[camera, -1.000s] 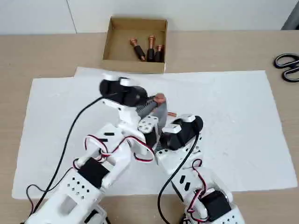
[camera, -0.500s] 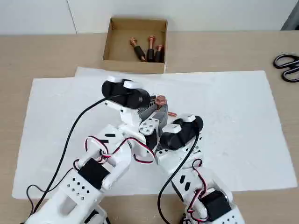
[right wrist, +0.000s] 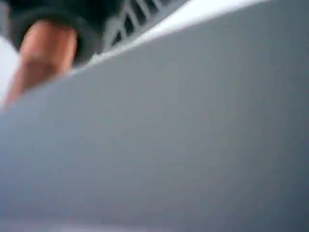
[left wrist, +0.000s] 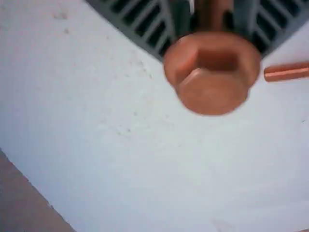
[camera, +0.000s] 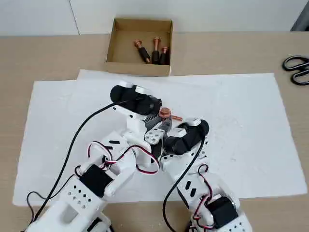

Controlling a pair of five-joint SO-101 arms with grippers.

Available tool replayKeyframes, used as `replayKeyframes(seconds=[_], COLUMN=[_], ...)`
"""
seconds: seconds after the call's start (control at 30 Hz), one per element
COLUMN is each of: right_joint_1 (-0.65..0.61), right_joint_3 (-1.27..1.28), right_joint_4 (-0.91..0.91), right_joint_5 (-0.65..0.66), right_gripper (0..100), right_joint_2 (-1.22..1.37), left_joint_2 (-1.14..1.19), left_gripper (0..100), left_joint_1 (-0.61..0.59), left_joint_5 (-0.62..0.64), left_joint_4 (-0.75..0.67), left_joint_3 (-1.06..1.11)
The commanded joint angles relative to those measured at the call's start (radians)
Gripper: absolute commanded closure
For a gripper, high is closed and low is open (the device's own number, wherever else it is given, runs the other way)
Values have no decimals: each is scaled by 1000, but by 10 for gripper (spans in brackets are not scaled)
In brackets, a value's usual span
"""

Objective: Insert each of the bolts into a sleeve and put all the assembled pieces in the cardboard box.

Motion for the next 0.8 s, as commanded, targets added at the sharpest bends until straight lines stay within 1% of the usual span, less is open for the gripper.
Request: replayKeyframes(seconds=[0.0,0.23,0.43,0.67,0.77], right_joint_1=[1,1,1,1,1], right_joint_3=[-11,-11,-11,-11,-11], right_joint_4=[-27,-27,-27,-27,-27], right_joint_5=[-11,-11,-11,-11,-11], right_gripper=[995,995,995,995,995], right_joint_2=[-19,-19,-19,-19,-19], left_joint_2=[-18,-18,-18,-17,-17], left_gripper=[994,994,994,994,994], left_joint_1=[3,3,3,3,3], left_joint_5=[-9,-11,-11,-11,-40], left_joint_4=[18,18,69,75,89], left_joint_3=[-38,-35,-35,-35,-35])
